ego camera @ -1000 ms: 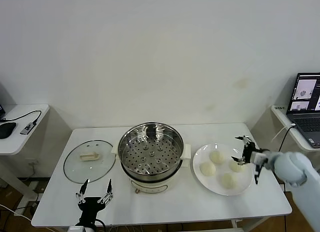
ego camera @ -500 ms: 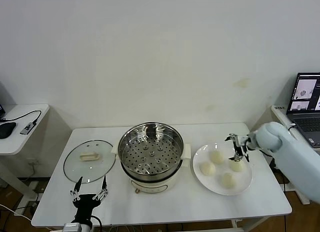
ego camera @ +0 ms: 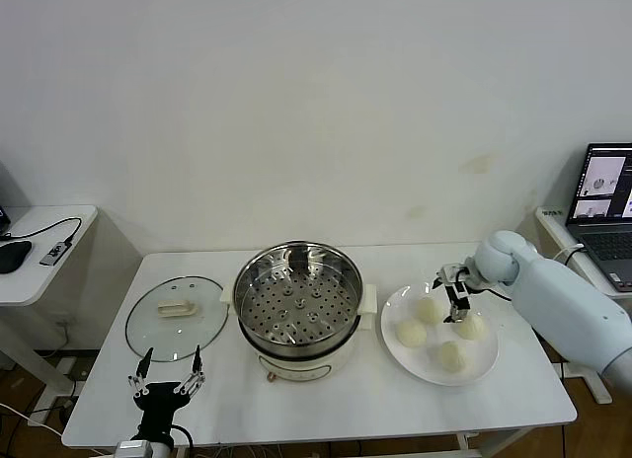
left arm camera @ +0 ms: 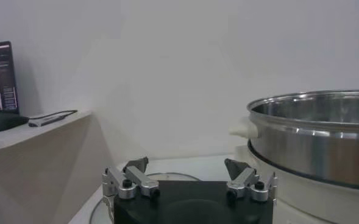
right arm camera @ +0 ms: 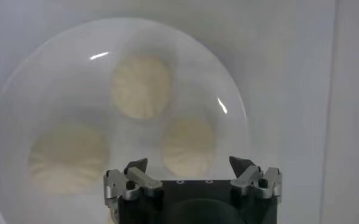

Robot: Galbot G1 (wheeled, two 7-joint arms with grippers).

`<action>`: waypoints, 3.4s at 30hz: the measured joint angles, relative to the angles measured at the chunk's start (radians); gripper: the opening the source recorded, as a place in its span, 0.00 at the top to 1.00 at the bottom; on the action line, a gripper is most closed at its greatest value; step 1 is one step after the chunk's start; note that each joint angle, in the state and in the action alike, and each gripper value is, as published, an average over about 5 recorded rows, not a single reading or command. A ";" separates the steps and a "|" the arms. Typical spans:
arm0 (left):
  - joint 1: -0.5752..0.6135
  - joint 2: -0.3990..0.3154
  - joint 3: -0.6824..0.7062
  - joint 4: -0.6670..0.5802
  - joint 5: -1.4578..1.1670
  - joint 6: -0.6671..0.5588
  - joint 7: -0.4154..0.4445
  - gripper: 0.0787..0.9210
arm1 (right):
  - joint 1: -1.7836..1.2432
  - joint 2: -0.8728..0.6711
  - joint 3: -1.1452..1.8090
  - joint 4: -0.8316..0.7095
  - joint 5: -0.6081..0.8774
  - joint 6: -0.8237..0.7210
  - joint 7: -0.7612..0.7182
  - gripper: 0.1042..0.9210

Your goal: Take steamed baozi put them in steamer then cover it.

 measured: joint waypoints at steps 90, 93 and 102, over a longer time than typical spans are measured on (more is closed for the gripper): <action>-0.002 0.090 -0.003 0.047 -0.070 0.000 0.022 0.12 | 0.668 0.187 -0.600 0.197 0.562 0.181 0.129 0.48; 0.001 0.094 -0.010 0.046 -0.076 0.000 0.024 0.12 | 0.671 0.249 -0.632 0.163 0.539 0.234 0.131 0.48; 0.004 0.091 -0.022 0.046 -0.077 -0.006 0.026 0.12 | 0.647 0.393 -0.681 0.038 0.413 0.400 0.145 0.47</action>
